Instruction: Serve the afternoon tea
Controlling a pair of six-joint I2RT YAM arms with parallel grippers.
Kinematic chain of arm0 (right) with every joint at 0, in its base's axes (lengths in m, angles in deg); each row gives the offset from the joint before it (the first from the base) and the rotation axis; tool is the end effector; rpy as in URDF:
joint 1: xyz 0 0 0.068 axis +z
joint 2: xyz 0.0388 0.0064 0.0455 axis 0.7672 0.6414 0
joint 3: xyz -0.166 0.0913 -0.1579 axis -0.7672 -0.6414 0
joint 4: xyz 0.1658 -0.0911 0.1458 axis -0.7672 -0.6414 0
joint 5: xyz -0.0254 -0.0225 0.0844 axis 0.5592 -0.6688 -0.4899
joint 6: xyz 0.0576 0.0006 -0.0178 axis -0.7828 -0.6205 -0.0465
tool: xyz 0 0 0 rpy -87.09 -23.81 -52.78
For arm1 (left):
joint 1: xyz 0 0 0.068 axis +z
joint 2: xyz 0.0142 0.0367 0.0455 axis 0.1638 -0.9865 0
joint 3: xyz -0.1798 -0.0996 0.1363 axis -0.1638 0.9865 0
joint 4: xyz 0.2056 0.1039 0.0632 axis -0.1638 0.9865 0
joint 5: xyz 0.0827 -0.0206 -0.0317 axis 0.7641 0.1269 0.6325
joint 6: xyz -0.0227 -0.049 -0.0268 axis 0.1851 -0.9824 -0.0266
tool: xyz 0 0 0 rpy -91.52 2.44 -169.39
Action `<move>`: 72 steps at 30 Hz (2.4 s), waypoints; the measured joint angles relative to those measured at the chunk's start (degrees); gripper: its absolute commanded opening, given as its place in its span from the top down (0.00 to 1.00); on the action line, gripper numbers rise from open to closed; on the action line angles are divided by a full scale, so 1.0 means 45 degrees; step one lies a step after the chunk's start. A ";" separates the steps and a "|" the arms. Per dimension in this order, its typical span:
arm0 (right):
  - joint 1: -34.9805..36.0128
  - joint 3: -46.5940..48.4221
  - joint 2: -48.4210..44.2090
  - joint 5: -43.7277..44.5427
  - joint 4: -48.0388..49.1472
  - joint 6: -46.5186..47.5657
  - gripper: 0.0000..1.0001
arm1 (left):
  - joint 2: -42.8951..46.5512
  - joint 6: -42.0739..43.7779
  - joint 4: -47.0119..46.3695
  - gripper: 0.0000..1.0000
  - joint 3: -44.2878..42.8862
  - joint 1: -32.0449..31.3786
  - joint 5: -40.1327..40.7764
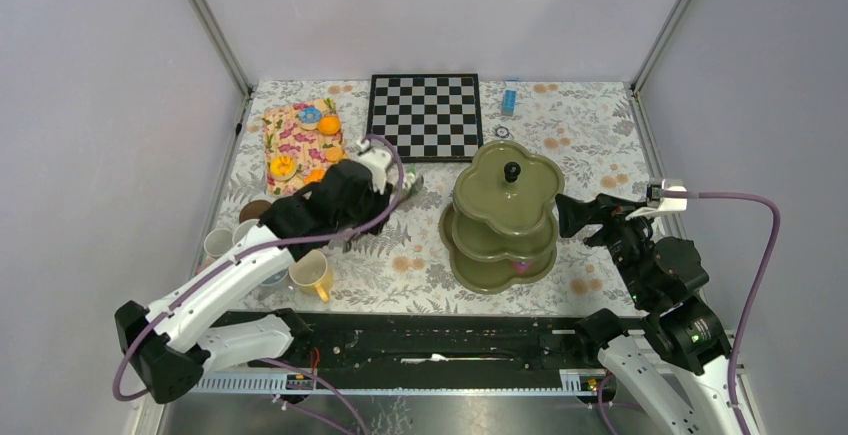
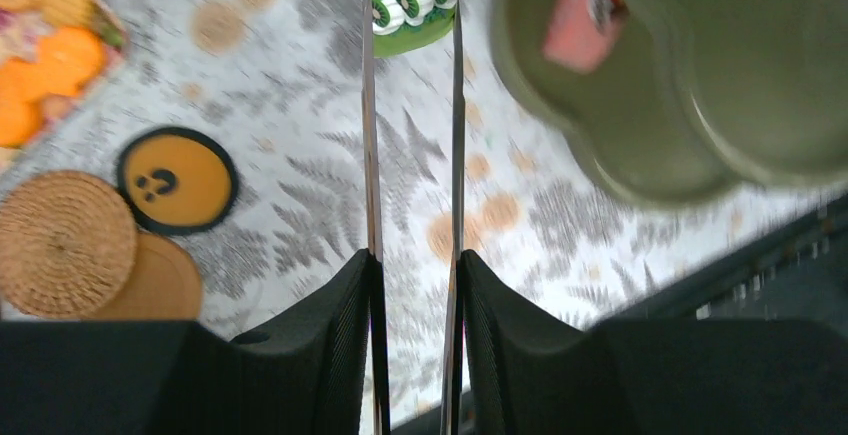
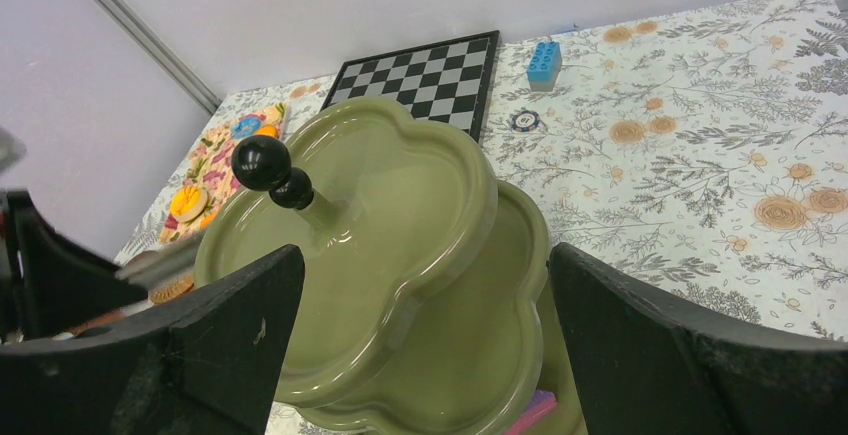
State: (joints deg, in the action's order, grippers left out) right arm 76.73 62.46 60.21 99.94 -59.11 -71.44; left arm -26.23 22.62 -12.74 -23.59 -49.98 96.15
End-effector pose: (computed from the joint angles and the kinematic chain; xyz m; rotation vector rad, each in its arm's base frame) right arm 0.0786 0.0281 0.3486 0.0728 1.5216 0.4575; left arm 0.1703 -0.1374 0.2973 0.4503 2.2505 -0.3399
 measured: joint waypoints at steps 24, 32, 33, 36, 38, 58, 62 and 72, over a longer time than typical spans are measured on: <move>0.0000 -0.0063 0.0053 0.0010 0.0185 -0.0010 0.02 | -0.0835 -0.0083 -0.0248 0.72 0.1137 -0.5304 -0.2254; 0.0000 -0.0063 0.0053 0.0005 0.0185 -0.0010 0.02 | -0.1705 -0.0078 -0.1880 0.71 0.1603 -0.5756 -0.1928; 0.0000 -0.0063 0.0053 0.0005 0.0185 -0.0010 0.02 | -0.1724 -0.0078 -0.2069 0.71 0.1681 -0.5761 -0.1855; 0.0000 -0.0063 0.0049 0.0005 0.0185 -0.0005 0.02 | -0.1763 -0.0078 -0.2613 0.71 0.1899 -0.5761 -0.1656; 0.0000 -0.0063 0.0049 0.0005 0.0185 -0.0005 0.02 | -0.1919 -0.0078 -0.2851 0.71 0.1909 -0.5761 -0.1608; 0.0000 -0.0063 -0.0102 -0.0005 0.0180 -0.0015 0.02 | -0.2909 -0.0194 -0.3551 0.58 0.2123 -0.5819 -0.1676; 0.0000 -0.0063 -0.0102 -0.0005 0.0180 -0.0015 0.02 | -0.2909 -0.0238 -0.3536 0.50 0.2123 -0.5819 -0.1681; 0.0000 -0.0073 -0.0141 -0.0024 0.0180 -0.0024 0.02 | -0.2764 -0.0272 -0.3133 0.48 0.2123 -0.5819 -0.1666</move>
State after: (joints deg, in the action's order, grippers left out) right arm 76.73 62.14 59.58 99.83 -58.30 -71.55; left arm -38.66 21.39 -26.84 -14.03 -76.17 88.66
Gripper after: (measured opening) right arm 0.988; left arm 0.515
